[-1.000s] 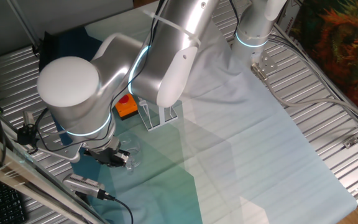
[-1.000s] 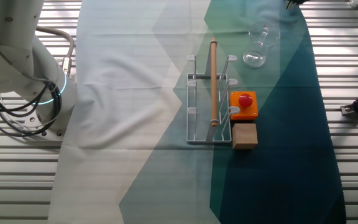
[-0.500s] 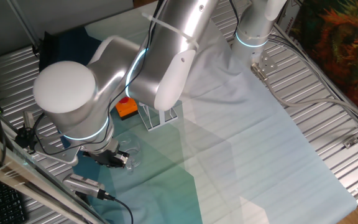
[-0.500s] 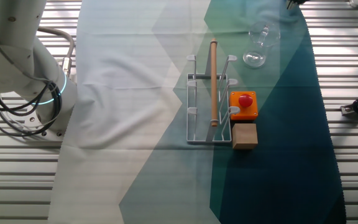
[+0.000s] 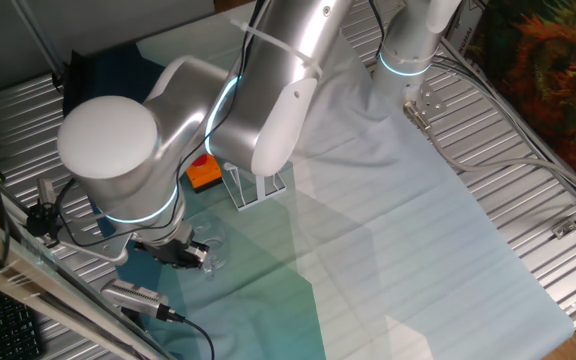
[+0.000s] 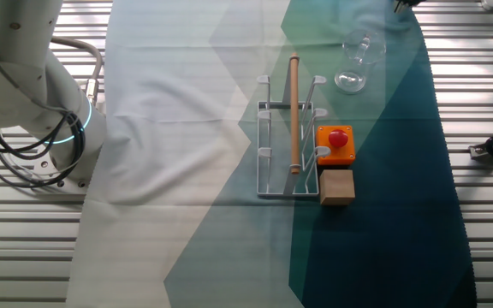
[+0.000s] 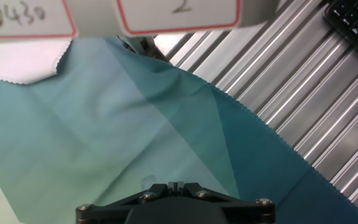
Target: Put the cup on the cup rack
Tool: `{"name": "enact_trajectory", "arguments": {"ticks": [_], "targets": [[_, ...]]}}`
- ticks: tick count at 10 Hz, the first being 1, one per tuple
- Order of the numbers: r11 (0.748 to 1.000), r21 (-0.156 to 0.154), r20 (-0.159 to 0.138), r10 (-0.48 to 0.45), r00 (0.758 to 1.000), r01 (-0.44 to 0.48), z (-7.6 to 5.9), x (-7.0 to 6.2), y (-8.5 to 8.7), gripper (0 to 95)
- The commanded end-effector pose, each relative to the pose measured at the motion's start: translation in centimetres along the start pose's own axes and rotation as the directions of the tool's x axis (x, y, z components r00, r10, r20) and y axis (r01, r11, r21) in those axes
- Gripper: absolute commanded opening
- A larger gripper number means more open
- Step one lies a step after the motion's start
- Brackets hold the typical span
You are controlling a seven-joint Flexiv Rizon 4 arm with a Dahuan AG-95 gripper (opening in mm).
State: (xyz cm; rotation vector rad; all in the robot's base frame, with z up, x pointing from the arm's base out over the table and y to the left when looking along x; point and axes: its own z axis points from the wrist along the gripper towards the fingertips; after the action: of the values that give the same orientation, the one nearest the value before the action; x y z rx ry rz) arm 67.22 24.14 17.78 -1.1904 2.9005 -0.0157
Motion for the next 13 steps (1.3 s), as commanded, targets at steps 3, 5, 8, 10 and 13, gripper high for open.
{"name": "enact_trajectory", "arguments": {"ticks": [3,5,8,10,13], "targets": [[0.999,-0.004,-0.021,-0.039,0.999,0.039,0.02,0.00,-0.04,0.0],[0.999,-0.002,-0.022,-0.044,0.999,0.044,0.02,0.00,-0.04,0.0],[0.999,0.001,-0.029,-0.049,0.998,0.049,0.02,0.00,-0.04,0.0],[0.999,0.011,-0.045,-0.046,0.998,0.047,0.02,0.00,-0.04,0.0],[0.998,0.009,-0.065,-0.065,0.996,0.065,0.02,0.00,-0.04,0.0]]}}
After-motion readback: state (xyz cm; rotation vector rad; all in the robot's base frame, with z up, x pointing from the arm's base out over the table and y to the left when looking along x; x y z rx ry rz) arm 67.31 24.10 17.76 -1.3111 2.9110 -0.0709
